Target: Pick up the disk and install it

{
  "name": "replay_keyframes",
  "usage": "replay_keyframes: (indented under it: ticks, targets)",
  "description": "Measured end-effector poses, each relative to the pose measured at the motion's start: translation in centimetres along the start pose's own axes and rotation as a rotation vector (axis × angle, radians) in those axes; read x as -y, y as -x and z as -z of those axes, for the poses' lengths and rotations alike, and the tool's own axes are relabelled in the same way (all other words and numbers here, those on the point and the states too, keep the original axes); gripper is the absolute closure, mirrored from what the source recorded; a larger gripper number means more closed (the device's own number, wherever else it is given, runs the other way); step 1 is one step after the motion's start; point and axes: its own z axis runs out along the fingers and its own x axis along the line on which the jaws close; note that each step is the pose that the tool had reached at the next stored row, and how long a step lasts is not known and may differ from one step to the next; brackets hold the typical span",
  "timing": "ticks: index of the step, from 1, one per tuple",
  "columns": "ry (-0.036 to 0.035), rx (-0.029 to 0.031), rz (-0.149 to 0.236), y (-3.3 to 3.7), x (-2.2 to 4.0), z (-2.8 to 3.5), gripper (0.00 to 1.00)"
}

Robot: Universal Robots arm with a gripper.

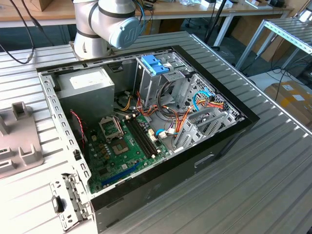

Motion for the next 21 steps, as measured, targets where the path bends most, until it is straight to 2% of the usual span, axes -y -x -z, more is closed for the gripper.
replay_keyframes:
  ticks: [7,14,21]
  targets:
    - [0.0000,0.0000,0.000,0.09,-0.02,1.26,0.63]
    - [0.0000,0.0000,0.000,0.14,-0.04,2.09,0.63]
    - [0.0000,0.0000,0.000,0.22,-0.06,3.22,0.63]
